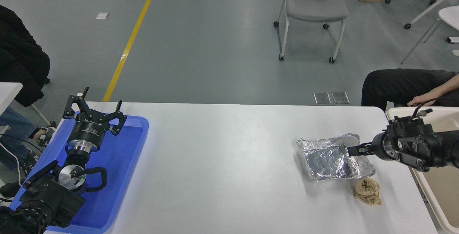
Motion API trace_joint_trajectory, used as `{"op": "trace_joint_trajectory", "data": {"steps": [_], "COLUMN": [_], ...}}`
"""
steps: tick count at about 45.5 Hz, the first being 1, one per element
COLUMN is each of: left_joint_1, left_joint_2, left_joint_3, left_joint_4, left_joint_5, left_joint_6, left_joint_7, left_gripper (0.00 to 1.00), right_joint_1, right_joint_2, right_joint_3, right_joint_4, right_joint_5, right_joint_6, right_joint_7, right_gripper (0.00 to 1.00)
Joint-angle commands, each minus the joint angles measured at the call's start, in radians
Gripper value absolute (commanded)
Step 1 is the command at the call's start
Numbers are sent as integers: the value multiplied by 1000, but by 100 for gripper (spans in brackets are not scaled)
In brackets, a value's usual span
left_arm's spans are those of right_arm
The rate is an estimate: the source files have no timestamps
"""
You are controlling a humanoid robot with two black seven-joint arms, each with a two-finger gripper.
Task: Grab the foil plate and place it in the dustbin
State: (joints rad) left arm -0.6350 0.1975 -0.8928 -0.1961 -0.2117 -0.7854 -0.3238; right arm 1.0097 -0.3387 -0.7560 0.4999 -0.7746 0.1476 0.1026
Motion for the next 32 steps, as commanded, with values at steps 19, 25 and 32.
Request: {"op": "trace_joint_trajectory", "data": {"steps": [19, 25, 32], "left_joint_1": [0, 0, 0], "left_joint_2": [0, 0, 0], "left_joint_3": [0, -2, 0], "left_joint_4": [1, 1, -2], "left_joint_5": [0, 0, 0], "left_joint_6": [0, 0, 0], "left_joint_7": [0, 0, 0], "left_gripper": [100, 100, 100], "right_joint_1": [-92, -88, -73], "right_joint_2": [24, 24, 29], "right_joint_3": [73, 75, 75], "right_joint_4": [-104, -95, -58], "right_joint_5": [0, 0, 0], "right_joint_6": [-10, -8, -5], "right_joint_7": [3, 6, 29], "right_gripper": [30, 0, 0]}}
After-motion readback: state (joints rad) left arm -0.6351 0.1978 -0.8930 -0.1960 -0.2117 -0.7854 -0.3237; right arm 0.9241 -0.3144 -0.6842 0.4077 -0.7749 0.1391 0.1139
